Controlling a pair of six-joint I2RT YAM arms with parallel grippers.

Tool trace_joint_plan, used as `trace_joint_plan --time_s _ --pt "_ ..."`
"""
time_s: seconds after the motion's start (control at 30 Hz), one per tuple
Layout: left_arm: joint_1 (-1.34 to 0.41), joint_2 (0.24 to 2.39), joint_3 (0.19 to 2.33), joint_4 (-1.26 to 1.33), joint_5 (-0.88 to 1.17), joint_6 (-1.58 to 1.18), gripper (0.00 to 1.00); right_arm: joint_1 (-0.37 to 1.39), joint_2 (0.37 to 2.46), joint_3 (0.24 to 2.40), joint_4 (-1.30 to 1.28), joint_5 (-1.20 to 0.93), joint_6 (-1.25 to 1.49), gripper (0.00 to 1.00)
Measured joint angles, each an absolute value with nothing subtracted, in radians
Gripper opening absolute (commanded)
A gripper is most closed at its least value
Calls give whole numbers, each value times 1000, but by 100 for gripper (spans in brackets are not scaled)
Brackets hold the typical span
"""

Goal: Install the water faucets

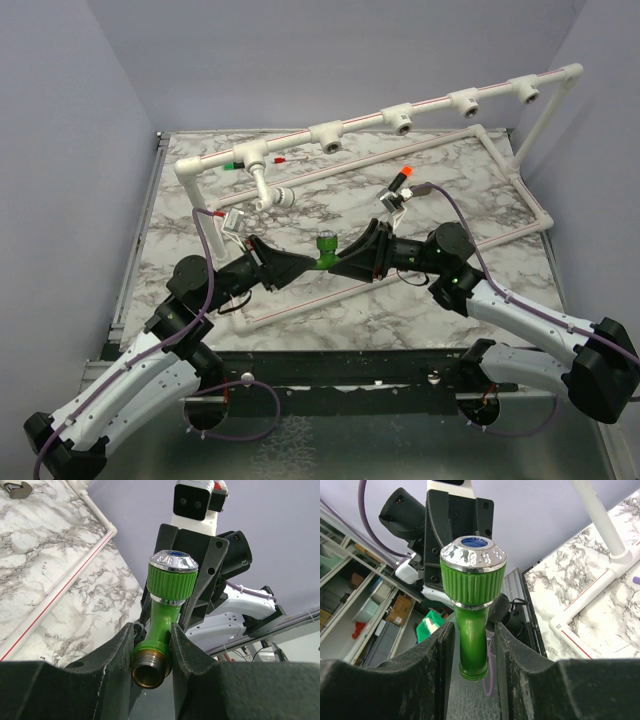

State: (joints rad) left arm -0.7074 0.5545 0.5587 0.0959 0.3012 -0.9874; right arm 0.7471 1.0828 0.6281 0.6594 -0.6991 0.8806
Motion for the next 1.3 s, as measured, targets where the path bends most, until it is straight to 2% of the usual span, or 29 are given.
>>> trace_joint_plan --time_s 0.1,0.23,0.27,0.6,0.67,0.77,0.87,1.0,1.3 --pt "-707 555 559 96 300 -987 0 747 1083 628 661 -699 880 32" --pt "-707 559 559 96 297 -992 0 747 1083 628 664 -701 872 3" --pt "-707 559 559 97 296 -995 0 747 1083 628 665 -701 871 1" --pt "-707 559 559 101 286 -999 2 752 1067 628 649 -690 859 0" --pt "-709 559 559 103 286 -999 14 752 1058 628 640 -682 848 0" --pt "-710 559 559 104 287 -999 52 755 1047 628 624 -671 833 0" --pt "-711 559 559 94 281 -994 73 758 1029 629 592 -661 803 0" --pt "-711 554 561 54 260 -979 81 758 989 647 511 -635 739 1" --pt "-711 566 660 -51 250 -896 86 758 888 774 225 -530 546 1"
